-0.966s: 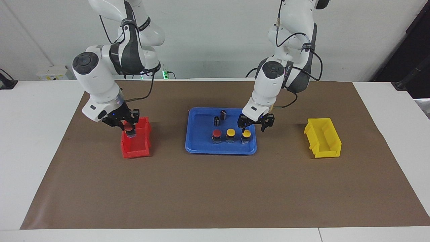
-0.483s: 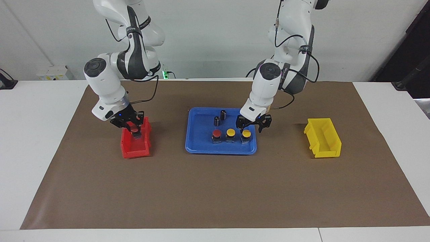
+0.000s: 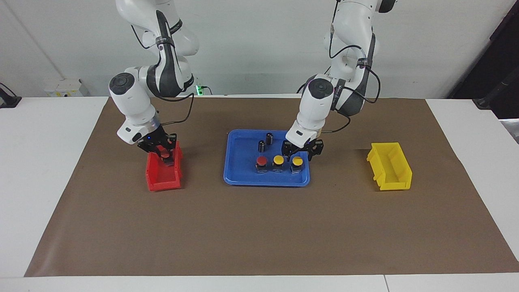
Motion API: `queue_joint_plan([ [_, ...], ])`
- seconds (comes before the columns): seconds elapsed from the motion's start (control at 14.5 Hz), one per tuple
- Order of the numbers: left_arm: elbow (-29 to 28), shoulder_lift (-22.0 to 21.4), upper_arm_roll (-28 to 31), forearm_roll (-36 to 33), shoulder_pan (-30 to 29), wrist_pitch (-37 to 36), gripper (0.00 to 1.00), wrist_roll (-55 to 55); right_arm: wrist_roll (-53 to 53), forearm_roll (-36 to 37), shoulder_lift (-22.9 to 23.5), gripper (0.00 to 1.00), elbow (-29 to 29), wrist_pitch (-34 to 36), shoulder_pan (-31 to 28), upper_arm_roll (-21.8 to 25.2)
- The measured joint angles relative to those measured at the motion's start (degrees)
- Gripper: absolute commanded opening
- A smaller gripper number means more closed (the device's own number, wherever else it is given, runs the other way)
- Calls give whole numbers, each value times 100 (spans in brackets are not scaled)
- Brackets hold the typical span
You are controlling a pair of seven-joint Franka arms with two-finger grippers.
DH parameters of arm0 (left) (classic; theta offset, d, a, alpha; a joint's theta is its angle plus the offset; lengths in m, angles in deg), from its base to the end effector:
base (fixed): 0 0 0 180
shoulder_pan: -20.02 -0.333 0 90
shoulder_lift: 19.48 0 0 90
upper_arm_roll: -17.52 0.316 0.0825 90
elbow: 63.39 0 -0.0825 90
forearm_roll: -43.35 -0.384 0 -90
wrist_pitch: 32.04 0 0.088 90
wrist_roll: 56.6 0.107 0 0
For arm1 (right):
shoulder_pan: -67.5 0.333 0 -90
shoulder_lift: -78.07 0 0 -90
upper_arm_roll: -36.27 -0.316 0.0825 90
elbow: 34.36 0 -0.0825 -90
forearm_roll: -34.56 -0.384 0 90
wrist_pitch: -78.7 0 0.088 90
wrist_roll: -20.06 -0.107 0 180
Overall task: Sort red and yellow buttons by color
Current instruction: 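Release the red button into the red bin while the left gripper grasps the yellow button, then carry the yellow button to the yellow bin while the right gripper reaches the tray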
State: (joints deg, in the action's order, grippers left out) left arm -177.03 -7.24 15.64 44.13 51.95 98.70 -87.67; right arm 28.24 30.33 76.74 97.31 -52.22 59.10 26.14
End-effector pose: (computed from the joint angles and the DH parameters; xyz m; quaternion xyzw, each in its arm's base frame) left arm 0.5019 -0.3357 0.3670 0.9989 -0.0191 0.0311 0.0302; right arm 0.5101 0.0172 0.3589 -0.9977 -0.0624 -0.0064 0.0256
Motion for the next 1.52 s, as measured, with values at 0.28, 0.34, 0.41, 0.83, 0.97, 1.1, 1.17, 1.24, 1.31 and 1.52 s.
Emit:
queue_joint_plan([
  [0.28,0,0,3,0,1,63,45,-73,0,0,-49,38,145,-32,-8,15],
  [0.34,0,0,6,0,1,78,44,-78,0,0,-59,43,176,-62,-8,15],
  [0.41,0,0,11,0,1,93,44,-80,0,0,-64,47,193,-80,-8,15],
  [0.83,-1,1,19,0,2,110,49,-109,257,0,-115,58,74,93,-27,31],
  [0.97,-19,4,19,0,5,110,50,-139,262,0,-103,63,-332,578,-30,41],
  [1.1,-44,13,18,0,39,115,44,-191,255,0,-54,64,-891,1093,-19,28],
  [1.17,-55,22,18,0,66,119,29,-226,224,0,-9,64,-1161,1300,6,11],
  [1.24,-57,29,18,0,84,122,16,-250,111,0,51,65,-1398,1471,86,7],
  [1.31,-56,30,18,0,86,129,11,-260,-96,0,127,65,-1620,1613,225,3],
  [1.52,127,12,86,-1,62,-89,7,-261,-757,0,357,65,-2113,1814,685,-16],
])
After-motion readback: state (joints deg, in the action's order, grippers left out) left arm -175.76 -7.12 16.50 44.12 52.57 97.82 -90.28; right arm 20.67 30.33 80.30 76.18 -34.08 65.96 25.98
